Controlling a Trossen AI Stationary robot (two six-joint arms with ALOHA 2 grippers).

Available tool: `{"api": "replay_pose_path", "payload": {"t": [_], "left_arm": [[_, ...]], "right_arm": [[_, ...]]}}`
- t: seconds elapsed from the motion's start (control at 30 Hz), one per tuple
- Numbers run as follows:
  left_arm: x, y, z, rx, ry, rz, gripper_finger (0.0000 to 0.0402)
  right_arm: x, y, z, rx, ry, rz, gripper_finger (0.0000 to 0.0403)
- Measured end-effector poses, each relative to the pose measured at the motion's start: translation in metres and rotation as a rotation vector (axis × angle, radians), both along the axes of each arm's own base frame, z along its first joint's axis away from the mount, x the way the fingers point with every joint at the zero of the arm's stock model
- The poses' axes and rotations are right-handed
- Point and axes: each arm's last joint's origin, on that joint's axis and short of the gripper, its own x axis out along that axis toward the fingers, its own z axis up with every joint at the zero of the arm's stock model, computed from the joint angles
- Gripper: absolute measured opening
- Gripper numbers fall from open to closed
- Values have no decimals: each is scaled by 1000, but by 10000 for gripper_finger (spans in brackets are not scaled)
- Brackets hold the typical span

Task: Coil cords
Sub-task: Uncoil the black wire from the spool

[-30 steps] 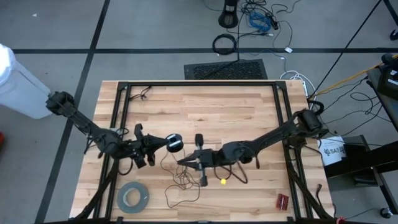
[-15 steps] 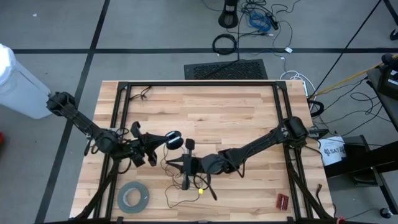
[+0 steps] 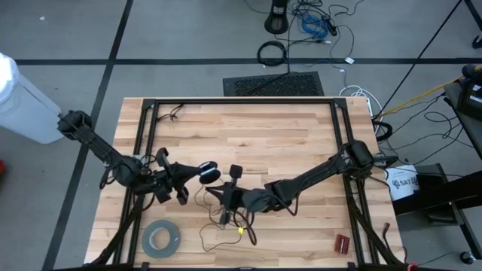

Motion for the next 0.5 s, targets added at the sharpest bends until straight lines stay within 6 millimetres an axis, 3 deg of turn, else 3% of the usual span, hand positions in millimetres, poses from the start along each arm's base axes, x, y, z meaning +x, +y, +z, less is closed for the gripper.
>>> {"api": "replay_pose_path", "payload": {"t": [0.2, 0.5], "left_arm": [[-7, -6, 3, -6, -14, -45, 1], [-14, -13, 4, 9, -17, -130, 1]], "right_arm": [[-14, -4, 8, 33, 114, -17, 0], [-54, -18, 33, 71, 323, -58, 0]]}}
